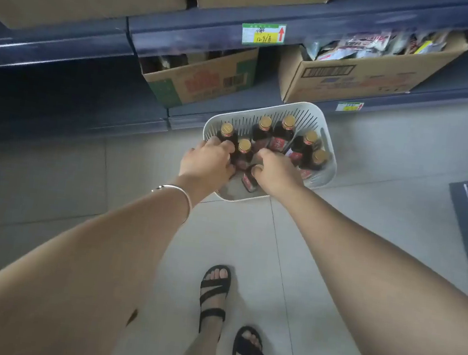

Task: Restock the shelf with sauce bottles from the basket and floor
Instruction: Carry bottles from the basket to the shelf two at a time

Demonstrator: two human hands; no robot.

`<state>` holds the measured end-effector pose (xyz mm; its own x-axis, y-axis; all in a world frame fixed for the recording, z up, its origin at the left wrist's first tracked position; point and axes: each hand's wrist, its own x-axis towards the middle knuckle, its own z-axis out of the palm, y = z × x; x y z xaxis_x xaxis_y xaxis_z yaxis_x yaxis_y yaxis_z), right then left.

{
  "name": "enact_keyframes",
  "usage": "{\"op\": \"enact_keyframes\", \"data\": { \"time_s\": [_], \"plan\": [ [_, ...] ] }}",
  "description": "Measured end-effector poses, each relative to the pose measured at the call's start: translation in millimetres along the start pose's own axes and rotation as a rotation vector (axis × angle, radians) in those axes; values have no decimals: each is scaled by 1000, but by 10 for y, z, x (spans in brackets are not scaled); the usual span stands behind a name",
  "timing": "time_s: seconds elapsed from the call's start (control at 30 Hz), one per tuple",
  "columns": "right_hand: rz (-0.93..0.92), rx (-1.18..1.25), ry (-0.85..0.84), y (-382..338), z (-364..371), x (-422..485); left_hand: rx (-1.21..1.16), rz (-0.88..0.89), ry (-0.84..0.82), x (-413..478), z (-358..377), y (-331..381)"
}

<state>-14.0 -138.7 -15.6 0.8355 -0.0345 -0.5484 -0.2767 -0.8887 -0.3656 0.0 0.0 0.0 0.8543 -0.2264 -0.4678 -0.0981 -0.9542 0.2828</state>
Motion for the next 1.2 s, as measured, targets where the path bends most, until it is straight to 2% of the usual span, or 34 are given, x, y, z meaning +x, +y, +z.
{"op": "enact_keyframes", "data": {
  "time_s": [0.23,0.4,0.5,0.57,0.67,0.83,0.97,1.2],
  "plan": [
    [1,21,-8,106,380,721,-233,-134,-68,735,654,-340],
    [-38,2,48,277,678,1314,-162,-126,20,1329,1407,-408],
    [-58,18,-1,406,795,1532,-211,-127,115,1472,1610,-474],
    [-50,10,-67,475,822,1607,-338,-139,167,1477,1647,-539],
    [-35,-15,-128,528,830,1716,-647,-262,238,1415,1616,-574],
    [20,0,-270,485,890,1965,-963,-402,306,1475,1799,-469],
    [58,67,-278,503,1024,2106,-1186,-464,400,1529,1916,-452],
    [86,323,-243,560,1051,2268,-1084,-473,306,1619,2074,-502]
  ]
}}
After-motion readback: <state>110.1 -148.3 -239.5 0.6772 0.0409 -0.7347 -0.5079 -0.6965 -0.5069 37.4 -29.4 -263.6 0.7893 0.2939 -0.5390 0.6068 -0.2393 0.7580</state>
